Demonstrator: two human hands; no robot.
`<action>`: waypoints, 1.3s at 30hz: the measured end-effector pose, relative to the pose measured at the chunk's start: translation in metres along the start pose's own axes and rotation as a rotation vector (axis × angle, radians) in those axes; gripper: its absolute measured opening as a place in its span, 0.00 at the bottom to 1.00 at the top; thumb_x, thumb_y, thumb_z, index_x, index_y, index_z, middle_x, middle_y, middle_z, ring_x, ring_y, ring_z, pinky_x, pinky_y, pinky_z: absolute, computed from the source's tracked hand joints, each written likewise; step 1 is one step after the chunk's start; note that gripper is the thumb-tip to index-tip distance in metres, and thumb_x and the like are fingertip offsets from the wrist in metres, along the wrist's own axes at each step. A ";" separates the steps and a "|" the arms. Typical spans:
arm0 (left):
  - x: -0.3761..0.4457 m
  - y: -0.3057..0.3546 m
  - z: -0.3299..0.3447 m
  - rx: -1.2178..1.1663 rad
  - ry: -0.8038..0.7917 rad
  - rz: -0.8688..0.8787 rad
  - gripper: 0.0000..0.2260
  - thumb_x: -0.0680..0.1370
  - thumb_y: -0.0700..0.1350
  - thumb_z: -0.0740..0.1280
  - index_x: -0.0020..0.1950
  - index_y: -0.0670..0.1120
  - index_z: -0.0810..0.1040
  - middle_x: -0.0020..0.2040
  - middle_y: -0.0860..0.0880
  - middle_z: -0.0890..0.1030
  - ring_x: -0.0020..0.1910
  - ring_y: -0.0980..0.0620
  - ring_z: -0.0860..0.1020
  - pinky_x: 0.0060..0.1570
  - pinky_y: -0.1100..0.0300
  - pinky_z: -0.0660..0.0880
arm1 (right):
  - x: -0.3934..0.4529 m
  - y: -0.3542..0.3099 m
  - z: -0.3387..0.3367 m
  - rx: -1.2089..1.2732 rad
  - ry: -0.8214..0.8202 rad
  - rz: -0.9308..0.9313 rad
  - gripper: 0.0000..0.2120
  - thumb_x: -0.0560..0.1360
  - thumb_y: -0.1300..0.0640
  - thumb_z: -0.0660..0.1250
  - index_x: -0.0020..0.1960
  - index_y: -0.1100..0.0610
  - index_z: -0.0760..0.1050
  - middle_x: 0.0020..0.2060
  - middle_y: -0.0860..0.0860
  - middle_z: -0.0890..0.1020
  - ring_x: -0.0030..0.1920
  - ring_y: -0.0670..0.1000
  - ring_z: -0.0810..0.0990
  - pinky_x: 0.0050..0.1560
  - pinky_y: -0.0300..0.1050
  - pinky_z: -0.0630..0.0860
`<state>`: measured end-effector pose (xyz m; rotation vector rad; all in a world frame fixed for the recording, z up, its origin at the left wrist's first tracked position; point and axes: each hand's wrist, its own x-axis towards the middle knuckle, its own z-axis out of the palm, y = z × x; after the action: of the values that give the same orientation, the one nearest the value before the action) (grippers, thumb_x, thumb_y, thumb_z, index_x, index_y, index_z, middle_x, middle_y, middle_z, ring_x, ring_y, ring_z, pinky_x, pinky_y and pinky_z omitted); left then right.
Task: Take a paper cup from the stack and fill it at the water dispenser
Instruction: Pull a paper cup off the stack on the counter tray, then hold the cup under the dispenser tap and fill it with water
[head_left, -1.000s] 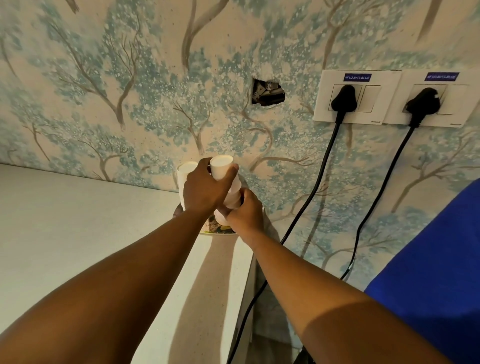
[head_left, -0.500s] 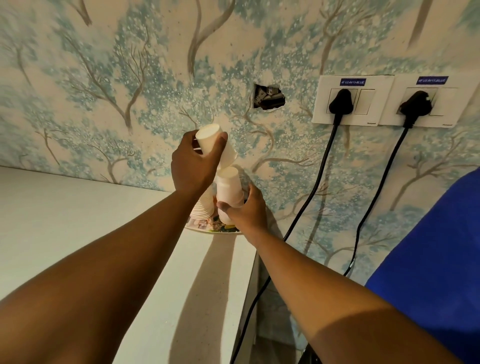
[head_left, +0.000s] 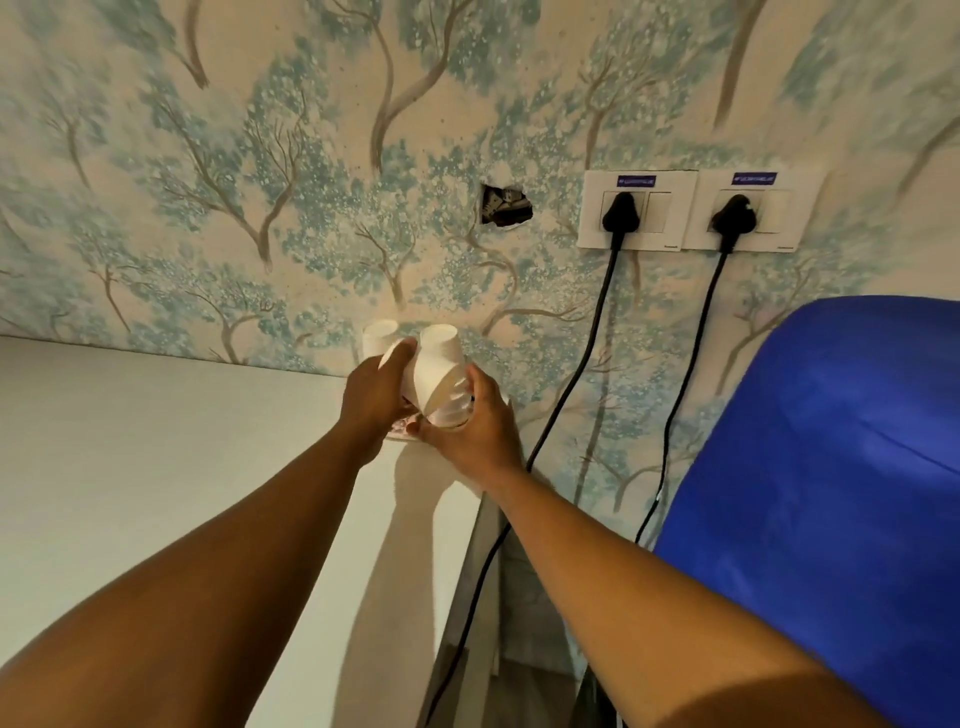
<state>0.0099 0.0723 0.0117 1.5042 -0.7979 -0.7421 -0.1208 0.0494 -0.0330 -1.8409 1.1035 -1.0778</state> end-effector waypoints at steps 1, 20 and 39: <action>-0.009 -0.002 0.000 0.025 -0.025 -0.016 0.14 0.75 0.61 0.66 0.49 0.52 0.80 0.54 0.42 0.82 0.51 0.41 0.82 0.42 0.52 0.81 | -0.008 -0.002 -0.002 0.011 -0.007 -0.005 0.48 0.62 0.46 0.81 0.75 0.53 0.60 0.67 0.53 0.72 0.65 0.52 0.73 0.54 0.39 0.69; -0.178 -0.047 0.003 0.011 -0.196 -0.210 0.13 0.83 0.51 0.58 0.56 0.47 0.79 0.54 0.46 0.83 0.51 0.49 0.81 0.42 0.57 0.80 | -0.170 -0.005 -0.052 0.011 0.025 0.052 0.42 0.64 0.43 0.78 0.72 0.47 0.63 0.68 0.50 0.71 0.66 0.51 0.71 0.64 0.49 0.73; -0.305 -0.116 0.056 0.175 -0.415 -0.329 0.13 0.80 0.39 0.58 0.43 0.48 0.80 0.41 0.46 0.82 0.44 0.47 0.79 0.49 0.54 0.77 | -0.313 0.055 -0.110 -0.060 0.117 0.250 0.42 0.61 0.44 0.78 0.71 0.44 0.63 0.65 0.50 0.74 0.65 0.51 0.72 0.63 0.53 0.75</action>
<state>-0.1992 0.2996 -0.1073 1.6853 -0.9515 -1.2871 -0.3261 0.2976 -0.1288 -1.6484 1.4065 -1.0241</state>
